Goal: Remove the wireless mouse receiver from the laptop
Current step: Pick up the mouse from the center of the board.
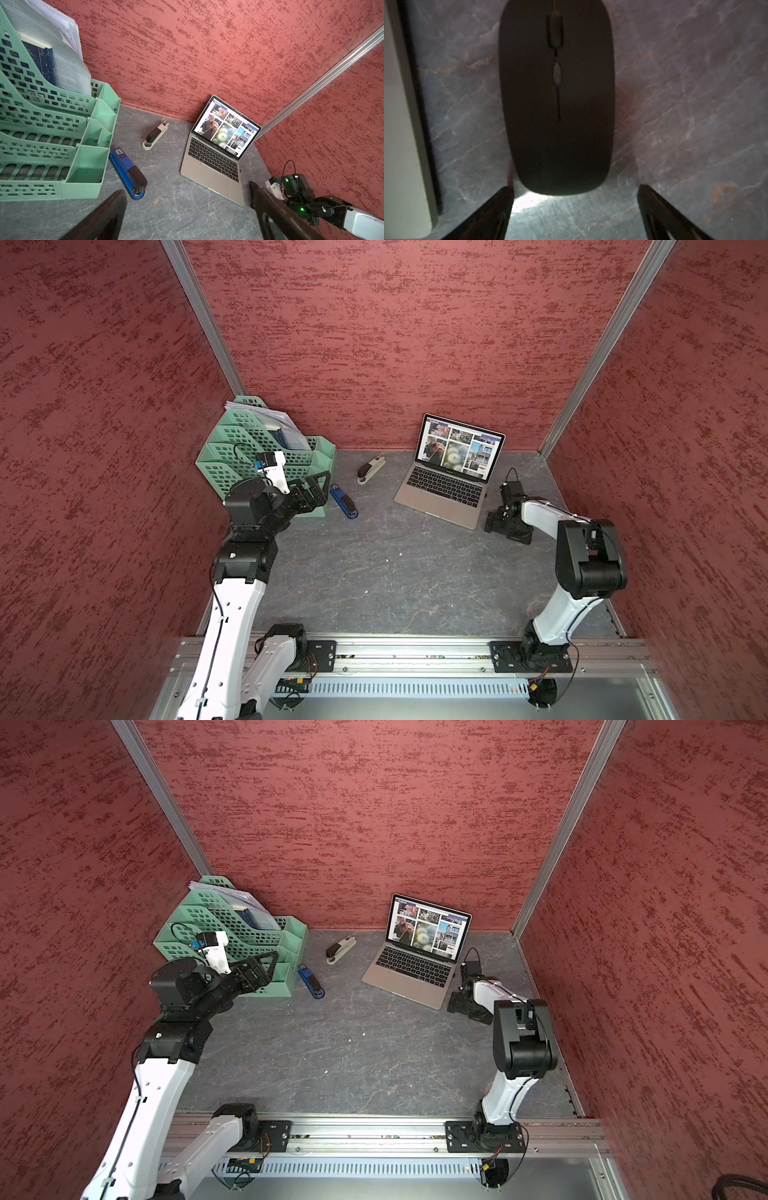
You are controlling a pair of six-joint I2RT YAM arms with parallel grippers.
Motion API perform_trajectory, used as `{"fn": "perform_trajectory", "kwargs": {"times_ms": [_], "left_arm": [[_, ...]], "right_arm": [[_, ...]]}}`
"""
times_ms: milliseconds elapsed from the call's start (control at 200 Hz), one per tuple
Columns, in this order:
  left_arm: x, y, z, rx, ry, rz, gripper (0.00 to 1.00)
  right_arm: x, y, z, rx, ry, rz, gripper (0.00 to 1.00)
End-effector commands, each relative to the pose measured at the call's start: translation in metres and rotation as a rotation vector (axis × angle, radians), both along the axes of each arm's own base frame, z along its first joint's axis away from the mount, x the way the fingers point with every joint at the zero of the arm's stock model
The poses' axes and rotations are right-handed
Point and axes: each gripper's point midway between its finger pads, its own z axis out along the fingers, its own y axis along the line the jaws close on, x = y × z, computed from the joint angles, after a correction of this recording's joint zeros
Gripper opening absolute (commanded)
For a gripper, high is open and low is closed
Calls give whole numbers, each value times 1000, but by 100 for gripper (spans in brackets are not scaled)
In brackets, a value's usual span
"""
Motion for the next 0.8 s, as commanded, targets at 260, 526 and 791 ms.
{"fn": "perform_trajectory", "kwargs": {"times_ms": [260, 526, 791], "left_arm": [[7, 8, -5, 35, 19, 43, 100], [12, 4, -11, 23, 44, 35, 100], [12, -1, -18, 34, 63, 30, 100]], "right_arm": [[31, -2, -1, 23, -14, 20, 97], [21, 4, 0, 53, -8, 17, 84], [21, 3, 1, 45, -15, 33, 73]]}}
